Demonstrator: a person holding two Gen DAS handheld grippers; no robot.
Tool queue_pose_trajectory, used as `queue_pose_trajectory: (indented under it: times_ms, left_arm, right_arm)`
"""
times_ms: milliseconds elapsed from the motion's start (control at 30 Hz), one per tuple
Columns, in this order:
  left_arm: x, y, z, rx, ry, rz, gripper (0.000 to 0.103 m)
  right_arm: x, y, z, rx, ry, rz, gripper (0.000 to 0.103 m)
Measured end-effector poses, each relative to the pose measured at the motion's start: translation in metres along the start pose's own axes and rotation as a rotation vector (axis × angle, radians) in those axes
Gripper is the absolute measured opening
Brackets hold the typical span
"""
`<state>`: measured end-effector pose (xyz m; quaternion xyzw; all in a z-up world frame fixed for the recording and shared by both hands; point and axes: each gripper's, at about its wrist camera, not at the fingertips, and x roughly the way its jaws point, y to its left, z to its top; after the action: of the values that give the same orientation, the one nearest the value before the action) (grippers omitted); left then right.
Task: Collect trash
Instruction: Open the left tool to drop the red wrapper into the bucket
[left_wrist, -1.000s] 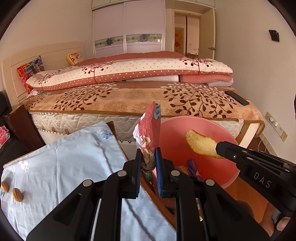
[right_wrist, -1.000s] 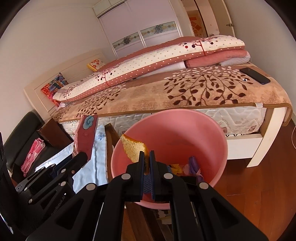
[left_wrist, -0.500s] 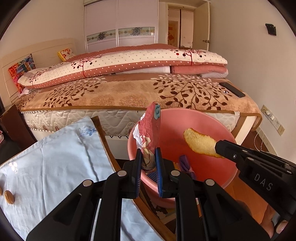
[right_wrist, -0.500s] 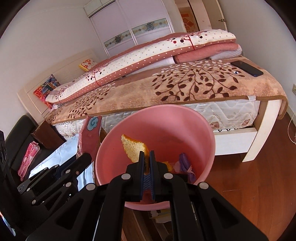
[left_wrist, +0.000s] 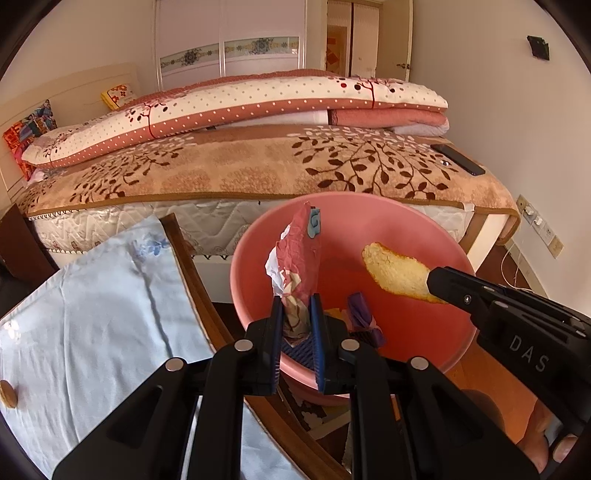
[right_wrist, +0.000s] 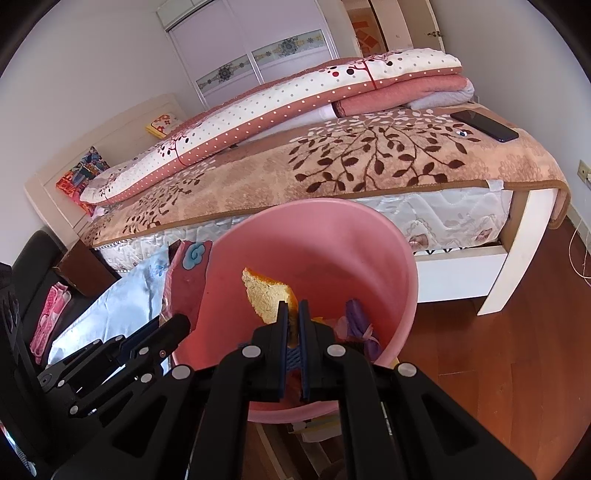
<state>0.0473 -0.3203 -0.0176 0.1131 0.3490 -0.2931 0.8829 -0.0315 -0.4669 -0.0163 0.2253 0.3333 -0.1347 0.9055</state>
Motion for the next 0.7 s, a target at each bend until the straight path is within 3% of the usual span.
queue_pose_trajectory:
  times_ms: [700]
  left_arm:
    - [0.016,-0.005,-0.001,0.008,0.066,-0.006,0.016]
  right_arm:
    - [0.010,-0.006,0.000,0.015,0.020,-0.011,0.005]
